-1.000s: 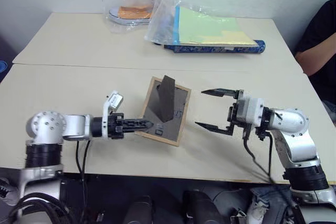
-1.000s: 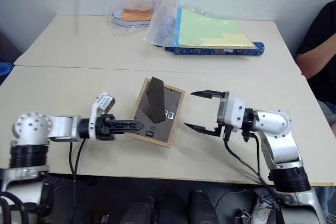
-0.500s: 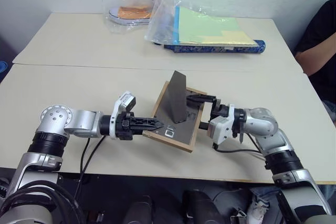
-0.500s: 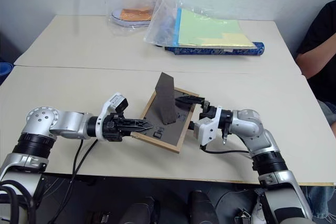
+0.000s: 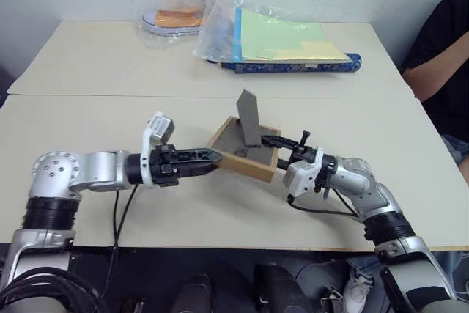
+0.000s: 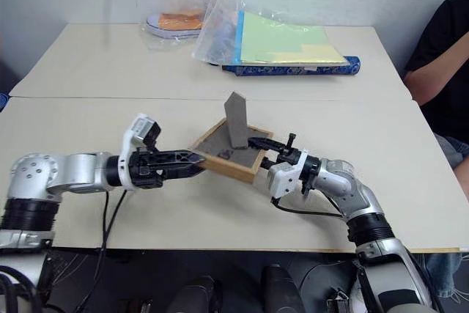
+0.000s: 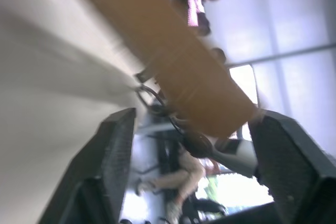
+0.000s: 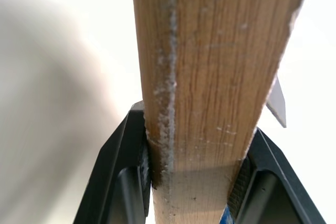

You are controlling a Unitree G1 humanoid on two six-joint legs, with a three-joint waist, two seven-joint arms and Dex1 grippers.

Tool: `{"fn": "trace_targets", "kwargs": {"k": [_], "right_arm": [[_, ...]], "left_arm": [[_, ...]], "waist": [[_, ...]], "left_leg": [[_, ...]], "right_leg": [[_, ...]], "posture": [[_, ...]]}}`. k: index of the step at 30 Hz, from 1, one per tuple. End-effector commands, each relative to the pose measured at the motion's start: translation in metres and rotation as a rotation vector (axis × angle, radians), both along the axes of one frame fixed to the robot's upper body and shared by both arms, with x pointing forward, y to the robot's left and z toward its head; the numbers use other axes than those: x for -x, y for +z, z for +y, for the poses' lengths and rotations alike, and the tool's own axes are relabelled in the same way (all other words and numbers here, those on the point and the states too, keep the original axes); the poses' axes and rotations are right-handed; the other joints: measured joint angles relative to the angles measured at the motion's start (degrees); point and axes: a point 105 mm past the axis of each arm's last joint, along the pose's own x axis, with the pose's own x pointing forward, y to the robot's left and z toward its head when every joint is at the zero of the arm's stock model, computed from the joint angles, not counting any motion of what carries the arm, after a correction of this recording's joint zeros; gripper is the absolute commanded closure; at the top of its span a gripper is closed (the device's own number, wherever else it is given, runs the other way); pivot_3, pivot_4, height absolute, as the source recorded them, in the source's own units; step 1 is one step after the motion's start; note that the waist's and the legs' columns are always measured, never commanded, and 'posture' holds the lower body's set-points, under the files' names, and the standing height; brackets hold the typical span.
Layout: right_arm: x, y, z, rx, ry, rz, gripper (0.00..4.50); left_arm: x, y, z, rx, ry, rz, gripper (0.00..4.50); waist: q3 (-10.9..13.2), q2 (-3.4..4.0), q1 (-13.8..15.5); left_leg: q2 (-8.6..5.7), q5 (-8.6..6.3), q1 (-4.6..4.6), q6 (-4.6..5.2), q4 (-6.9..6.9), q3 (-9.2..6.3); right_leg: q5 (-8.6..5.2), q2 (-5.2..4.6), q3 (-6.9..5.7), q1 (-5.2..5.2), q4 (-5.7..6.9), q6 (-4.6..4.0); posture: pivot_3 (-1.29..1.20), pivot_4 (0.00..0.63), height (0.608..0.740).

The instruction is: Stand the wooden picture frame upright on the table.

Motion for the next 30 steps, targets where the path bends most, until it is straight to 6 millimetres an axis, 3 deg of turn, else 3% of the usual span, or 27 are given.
{"fn": "trace_targets", "kwargs": {"k": [1, 5, 7, 9, 14, 18, 25, 30], "right_arm": [[0.004, 0.024, -0.003, -0.221, 0.083, 0.216, 3.23], [0.009, 0.029, -0.012, -0.427, 0.197, 0.605, 3.23], [0.007, 0.018, -0.019, -0.494, 0.208, 0.925, 3.23], [0.007, 0.014, -0.023, -0.529, 0.205, 1.071, 3.23], [0.000, -0.003, -0.024, -0.508, 0.130, 1.200, 3.23], [0.006, -0.028, -0.019, -0.422, 0.103, 1.272, 3.23], [0.003, -0.043, -0.020, -0.433, 0.047, 1.276, 3.23], [0.012, -0.024, -0.016, -0.426, 0.131, 1.198, 1.64]], "left_arm": [[-0.010, 0.019, 0.047, -0.137, 0.235, -0.259, 1.04], [0.000, 0.030, 0.064, -0.192, 0.232, -0.534, 1.04], [0.000, 0.028, 0.063, -0.250, 0.213, -0.653, 1.04], [0.001, 0.026, 0.058, -0.272, 0.189, -0.751, 1.04], [0.009, 0.009, 0.041, -0.304, 0.099, -0.833, 0.00], [0.014, -0.004, 0.040, -0.315, 0.056, -0.865, 0.00], [0.008, -0.014, 0.048, -0.428, 0.025, -0.944, 0.00], [0.004, -0.027, 0.062, -0.549, 0.002, -1.010, 0.00]], "waist": [[0.0, 0.04, -0.2], [0.1, 0.19, 0.6], [0.2, 0.33, 1.3], [0.2, 0.33, 2.1], [0.2, 0.36, 2.1], [0.2, 0.37, 1.6], [0.2, 0.34, 1.6], [0.2, 0.37, 1.7]], "left_leg": [[0.01, -0.01, 0.00, -0.01, -0.03, -0.05], [0.03, -0.02, -0.01, -0.06, -0.13, -0.20], [0.00, -0.04, -0.01, -0.04, -0.08, -0.29], [-0.05, -0.08, -0.02, 0.04, -0.04, -0.31], [-0.06, -0.11, -0.09, 0.09, -0.12, -0.36], [-0.05, -0.11, -0.16, 0.09, -0.19, -0.30], [-0.03, -0.11, 0.00, 0.09, -0.17, -0.30], [-0.03, -0.11, -0.04, 0.09, -0.24, -0.30]], "right_leg": [[-0.01, 0.01, -0.01, 0.00, -0.02, -0.01], [-0.06, 0.02, -0.15, 0.11, -0.21, -0.12], [-0.06, -0.05, -0.21, 0.21, -0.26, -0.12], [-0.06, -0.15, -0.23, 0.25, -0.28, -0.12], [-0.06, -0.15, -0.28, 0.21, -0.38, -0.11], [-0.06, -0.12, -0.24, 0.08, -0.34, -0.11], [-0.05, -0.09, -0.24, 0.21, -0.31, -0.10], [-0.06, -0.08, -0.24, 0.14, -0.31, -0.11]], "posture": [[0.00, 0.150, 0.740], [0.00, 0.150, 0.740], [0.00, 0.150, 0.740], [0.00, 0.150, 0.740], [0.00, 0.150, 0.740], [0.00, 0.150, 0.740], [0.00, 0.150, 0.740], [0.00, 0.150, 0.740]]}}
